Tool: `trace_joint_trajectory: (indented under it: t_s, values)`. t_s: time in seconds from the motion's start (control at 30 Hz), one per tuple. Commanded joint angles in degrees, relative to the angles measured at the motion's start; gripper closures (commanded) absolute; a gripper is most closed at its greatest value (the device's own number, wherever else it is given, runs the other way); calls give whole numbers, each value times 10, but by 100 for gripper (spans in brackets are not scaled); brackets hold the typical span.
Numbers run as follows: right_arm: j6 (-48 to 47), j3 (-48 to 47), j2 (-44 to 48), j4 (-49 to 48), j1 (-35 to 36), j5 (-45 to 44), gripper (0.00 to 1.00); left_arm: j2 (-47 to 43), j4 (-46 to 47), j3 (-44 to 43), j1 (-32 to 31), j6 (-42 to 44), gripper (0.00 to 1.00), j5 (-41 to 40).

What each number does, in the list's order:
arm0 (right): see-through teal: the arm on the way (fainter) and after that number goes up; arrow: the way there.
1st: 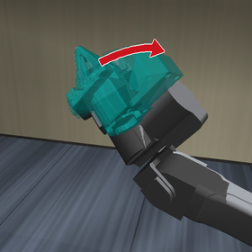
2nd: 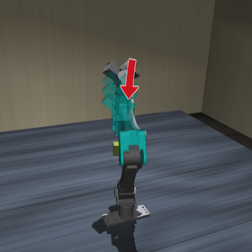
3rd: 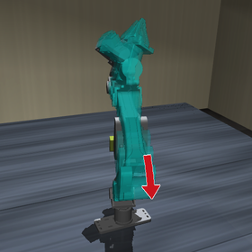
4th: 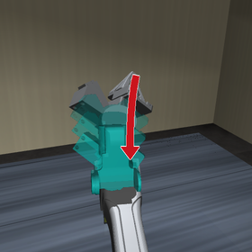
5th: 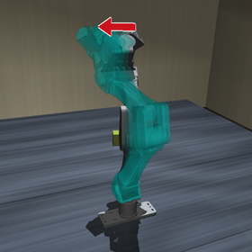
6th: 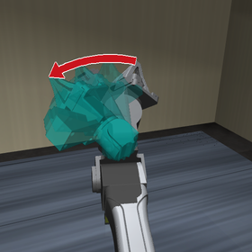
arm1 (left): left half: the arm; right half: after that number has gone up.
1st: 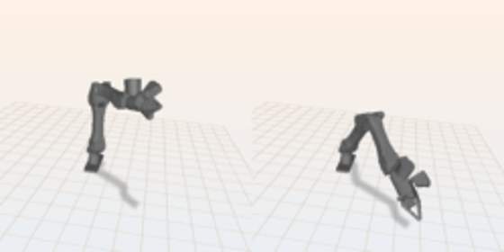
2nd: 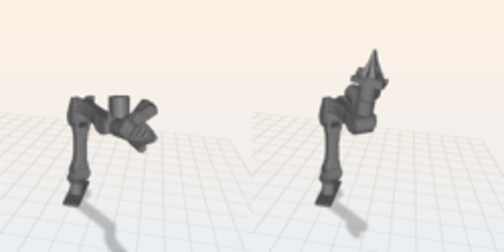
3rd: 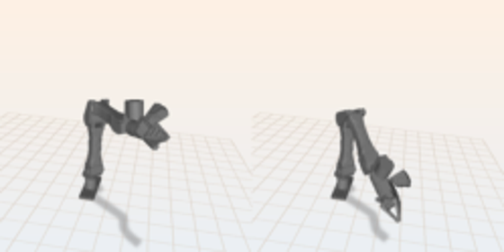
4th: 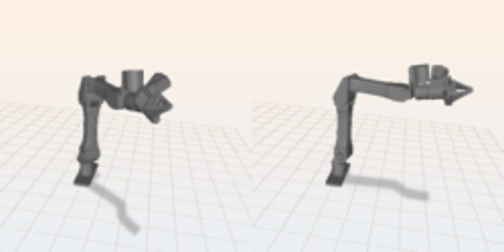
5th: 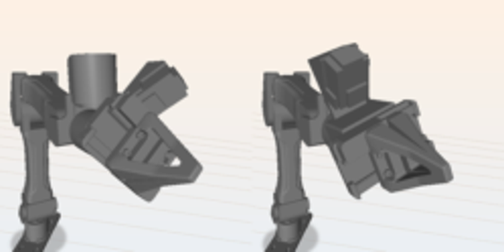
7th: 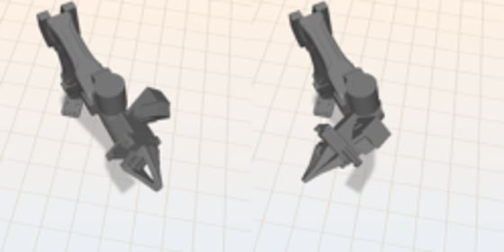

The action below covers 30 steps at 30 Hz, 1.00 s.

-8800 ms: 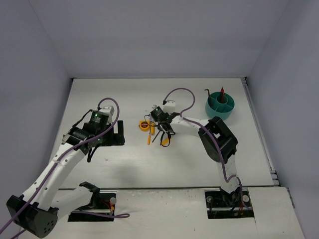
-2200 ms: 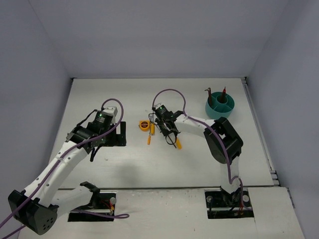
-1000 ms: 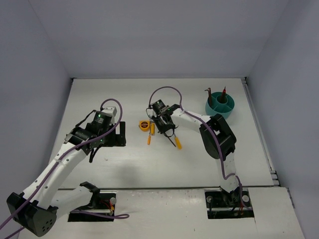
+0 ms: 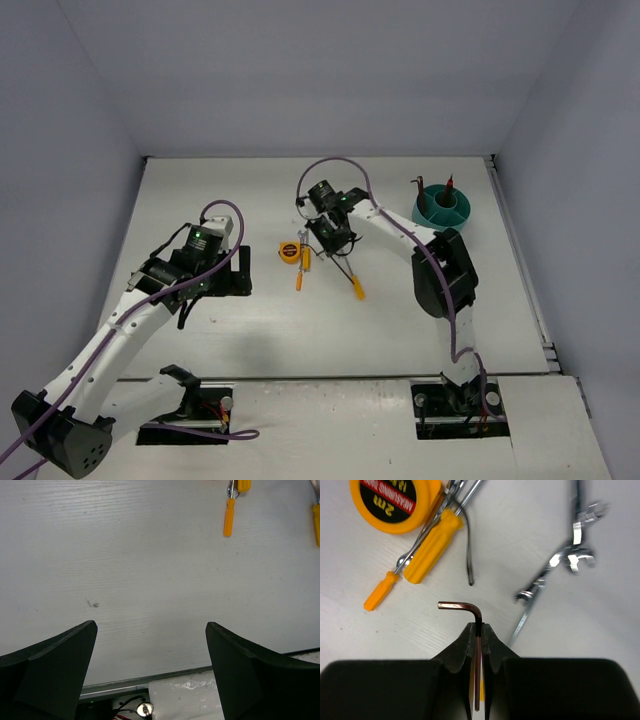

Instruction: Sort the tools into containers

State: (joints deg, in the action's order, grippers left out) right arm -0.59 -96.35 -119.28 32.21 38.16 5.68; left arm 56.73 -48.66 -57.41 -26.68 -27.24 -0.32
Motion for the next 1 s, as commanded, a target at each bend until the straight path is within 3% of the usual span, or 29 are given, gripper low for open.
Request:
trace_joint_trajectory:
  t_s: [0.0,0.13,0.43,0.67,0.97]
  values:
    - [-40,-60,122,-8,-75,-5,100,-3,13,-17,-2,1,12,-12]
    - [-61,-61,167,-58,-150,-5,100,-2,13,-18,-2,1,12,-17]
    - [-92,43,229,-307,-308,60,100,-12,14,-12,-2,-4,12,-23]
    - [-91,75,193,-406,-358,115,100,-9,14,-12,-3,-4,12,-28]
    - [-66,155,175,-510,-367,123,100,1,13,-17,-2,-5,12,-35]
